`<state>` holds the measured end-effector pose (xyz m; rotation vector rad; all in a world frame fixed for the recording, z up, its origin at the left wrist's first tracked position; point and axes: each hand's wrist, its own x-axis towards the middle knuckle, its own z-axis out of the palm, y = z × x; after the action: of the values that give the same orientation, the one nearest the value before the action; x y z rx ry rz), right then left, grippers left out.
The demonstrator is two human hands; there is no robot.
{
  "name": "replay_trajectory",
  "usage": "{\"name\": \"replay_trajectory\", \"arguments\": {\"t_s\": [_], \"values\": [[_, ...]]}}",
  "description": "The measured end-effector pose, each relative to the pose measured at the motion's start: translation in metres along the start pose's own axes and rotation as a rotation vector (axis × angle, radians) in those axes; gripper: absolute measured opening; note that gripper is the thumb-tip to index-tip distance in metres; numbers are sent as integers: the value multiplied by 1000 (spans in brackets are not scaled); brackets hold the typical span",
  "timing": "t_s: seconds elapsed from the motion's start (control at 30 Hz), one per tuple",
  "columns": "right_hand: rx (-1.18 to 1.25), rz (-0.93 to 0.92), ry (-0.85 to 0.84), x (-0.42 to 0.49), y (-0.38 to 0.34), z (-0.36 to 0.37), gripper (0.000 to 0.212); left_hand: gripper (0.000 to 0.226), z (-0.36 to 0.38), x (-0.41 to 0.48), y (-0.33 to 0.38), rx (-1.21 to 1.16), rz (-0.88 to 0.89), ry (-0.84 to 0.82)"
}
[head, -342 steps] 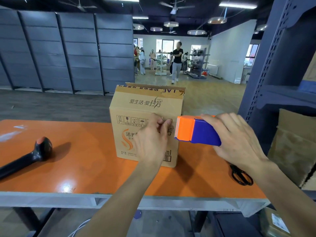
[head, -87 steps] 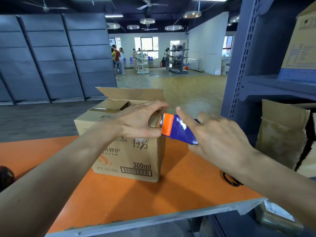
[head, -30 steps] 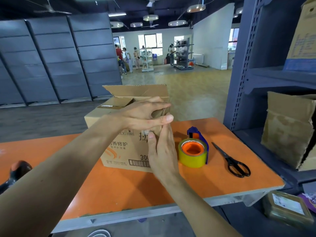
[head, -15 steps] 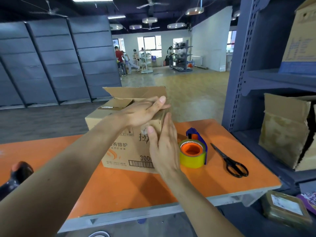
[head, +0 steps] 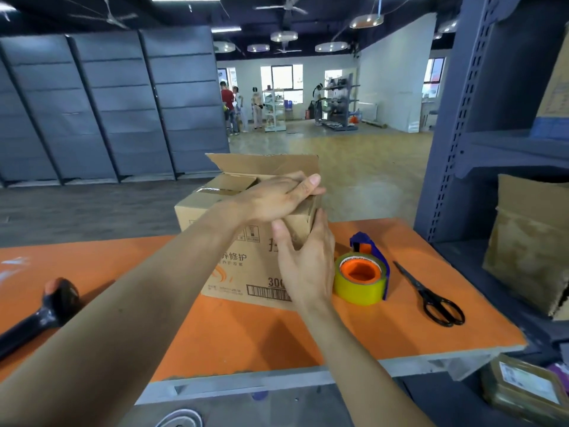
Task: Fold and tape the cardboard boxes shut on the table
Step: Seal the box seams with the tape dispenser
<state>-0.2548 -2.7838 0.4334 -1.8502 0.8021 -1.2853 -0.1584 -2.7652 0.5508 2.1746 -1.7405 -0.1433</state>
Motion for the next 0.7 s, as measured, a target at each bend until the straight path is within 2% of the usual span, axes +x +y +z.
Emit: {"name": "replay_trajectory", "arguments": {"t_s": [0.1, 0.2, 0.33, 0.4, 0.47, 0.57, 0.7], "values": [[-3, 9, 14, 1, 0, 5, 101, 53, -1, -3, 1, -74, -33, -15], [-36, 42, -77, -4, 10, -1, 111, 58, 0, -3, 0, -52, -25, -6], [-159, 35, -222, -16, 33, -20, 109, 65, 1, -6, 5, 202, 119, 25], [-212, -3, -277, -16, 41, -31, 98, 76, 1, -12, 6, 356, 138, 146], [-242, -44, -323, -13, 44, -40, 89, 76, 3, -18, 5, 448, 146, 295], [-280, -130, -344, -9, 44, -52, 80, 63, 12, -33, 2, 411, 160, 421], [-267, -249, -308, -11, 35, -61, 73, 62, 29, -56, -21, 339, 135, 558]]}}
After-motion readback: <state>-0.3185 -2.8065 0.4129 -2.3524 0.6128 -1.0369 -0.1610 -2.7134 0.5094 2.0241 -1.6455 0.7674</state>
